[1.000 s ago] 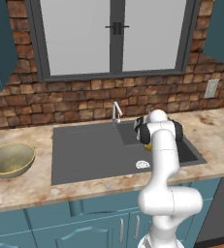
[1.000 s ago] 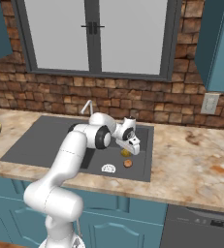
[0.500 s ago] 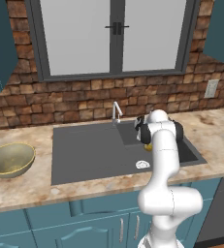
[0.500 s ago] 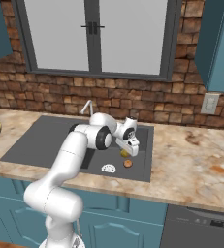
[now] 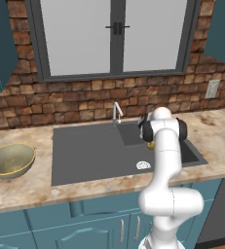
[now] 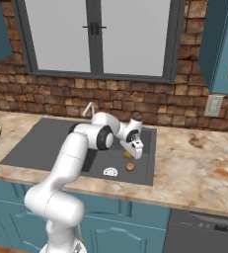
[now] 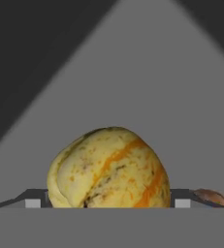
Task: Remove the tangerine and squash from the sink. Then move the bowl and cup from the counter to the sink for washing.
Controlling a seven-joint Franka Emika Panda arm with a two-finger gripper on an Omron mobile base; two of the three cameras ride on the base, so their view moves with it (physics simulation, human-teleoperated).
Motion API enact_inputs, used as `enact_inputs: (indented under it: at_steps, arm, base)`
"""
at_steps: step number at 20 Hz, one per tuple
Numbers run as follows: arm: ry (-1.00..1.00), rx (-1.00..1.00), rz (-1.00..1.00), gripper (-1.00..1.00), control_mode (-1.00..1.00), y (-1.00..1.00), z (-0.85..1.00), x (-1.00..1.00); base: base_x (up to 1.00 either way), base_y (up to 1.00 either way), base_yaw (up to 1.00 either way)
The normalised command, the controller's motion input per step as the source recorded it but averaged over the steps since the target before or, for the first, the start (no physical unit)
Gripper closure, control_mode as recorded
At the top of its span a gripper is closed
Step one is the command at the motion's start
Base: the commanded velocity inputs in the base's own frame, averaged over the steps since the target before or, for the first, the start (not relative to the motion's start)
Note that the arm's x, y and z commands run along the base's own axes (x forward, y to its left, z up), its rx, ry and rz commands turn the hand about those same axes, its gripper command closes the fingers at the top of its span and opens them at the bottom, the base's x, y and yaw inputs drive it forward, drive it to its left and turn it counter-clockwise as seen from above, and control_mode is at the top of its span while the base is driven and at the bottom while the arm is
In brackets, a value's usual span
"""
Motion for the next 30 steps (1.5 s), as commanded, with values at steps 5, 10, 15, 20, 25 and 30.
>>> enact_inputs:
  at_steps: [5,10,15,20,25,30]
  arm:
    - [-0.11,0.00,0.00,1.00,-1.00,0.00,0.50,-0.29]
    - [-0.08,-0.05,0.08,1.00,-1.00,0.00,0.56,-0.27]
    - [-0.08,-0.10,0.10,1.00,-1.00,0.00,0.51,-0.23]
    - [-0.07,-0.06,0.12,1.00,-1.00,0.04,0.50,-0.22]
    - [-0.06,-0.06,0.15,1.00,-1.00,0.05,0.52,-0.18]
    - [-0.03,-0.05,0.11,1.00,-1.00,0.00,0.49,-0.17]
  base:
    - [0.00,0.00,0.00]
    - [0.00,0.00,0.00]
    - [0.00,0.00,0.00]
    - [0.00,0.00,0.00]
    - [0.00,0.00,0.00]
    - [0.00,0.00,0.00]
